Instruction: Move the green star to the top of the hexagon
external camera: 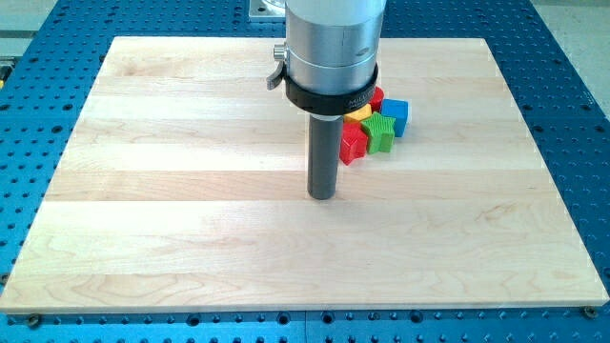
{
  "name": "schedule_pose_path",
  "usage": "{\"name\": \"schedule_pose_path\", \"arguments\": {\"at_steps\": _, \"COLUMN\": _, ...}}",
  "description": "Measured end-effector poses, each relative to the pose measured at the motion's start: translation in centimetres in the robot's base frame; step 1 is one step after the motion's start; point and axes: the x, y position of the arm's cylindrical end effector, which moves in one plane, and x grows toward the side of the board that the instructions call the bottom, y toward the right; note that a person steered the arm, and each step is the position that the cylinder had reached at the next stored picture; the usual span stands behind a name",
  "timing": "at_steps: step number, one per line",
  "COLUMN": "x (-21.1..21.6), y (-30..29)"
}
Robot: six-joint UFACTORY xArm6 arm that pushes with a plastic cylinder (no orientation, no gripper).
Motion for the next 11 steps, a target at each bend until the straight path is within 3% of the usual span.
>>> {"name": "schedule_pose_path", "arguments": {"at_steps": 3, "x": 1.6, "y": 2.0}}
{"name": "schedule_pose_path", "arguments": {"at_steps": 4, "x": 2.0, "y": 5.1}}
{"name": "schedule_pose_path", "arguments": {"at_steps": 5, "x": -2.8, "y": 5.4}}
{"name": "schedule_pose_path", "arguments": {"at_steps": 6, "x": -4.9, "y": 10.2}}
{"name": "schedule_pose_path", "arguments": {"at_steps": 7, "x": -8.7, "y": 9.9}}
{"name": "schedule_pose_path", "arguments": {"at_steps": 9, "x": -11.1, "y": 6.7}}
{"name": "schedule_pose_path", "arguments": {"at_steps": 10, "x": -15.2, "y": 7.9}}
{"name": "schedule_pose_path", "arguments": {"at_steps": 11, "x": -16.1, "y": 4.7}}
